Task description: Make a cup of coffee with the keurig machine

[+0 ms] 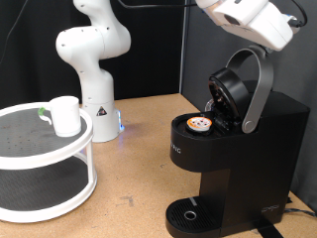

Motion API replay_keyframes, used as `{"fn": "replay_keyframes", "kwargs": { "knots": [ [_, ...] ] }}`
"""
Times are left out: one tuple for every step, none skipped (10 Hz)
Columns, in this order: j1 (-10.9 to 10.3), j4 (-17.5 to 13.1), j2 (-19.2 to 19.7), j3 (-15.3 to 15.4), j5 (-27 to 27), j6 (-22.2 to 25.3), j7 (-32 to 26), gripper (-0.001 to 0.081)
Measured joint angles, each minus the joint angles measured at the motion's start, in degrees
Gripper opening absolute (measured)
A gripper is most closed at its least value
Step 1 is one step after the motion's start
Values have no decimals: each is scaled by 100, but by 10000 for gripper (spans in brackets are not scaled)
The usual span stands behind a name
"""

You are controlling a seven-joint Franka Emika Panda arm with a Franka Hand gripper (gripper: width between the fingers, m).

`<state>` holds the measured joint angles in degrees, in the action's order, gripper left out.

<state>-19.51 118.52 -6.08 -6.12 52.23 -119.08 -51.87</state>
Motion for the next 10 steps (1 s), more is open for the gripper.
{"fn": "replay_keyframes", "kwargs": {
  "knots": [
    [37,5,-25,-34,-35,69,-3,0],
    [70,14,-52,-90,-54,149,-62,0],
    [114,34,-86,-139,-55,204,-135,0],
    [161,51,-127,-190,-79,260,-158,0],
    [209,52,-161,-249,-180,334,-158,0],
    [276,52,-194,-306,-332,421,-163,0],
    [338,54,-213,-366,-466,491,-197,0],
    [402,56,-217,-433,-587,576,-282,0],
    [469,73,-215,-493,-711,632,-366,0],
    [519,103,-208,-548,-848,662,-427,0]
  ]
}}
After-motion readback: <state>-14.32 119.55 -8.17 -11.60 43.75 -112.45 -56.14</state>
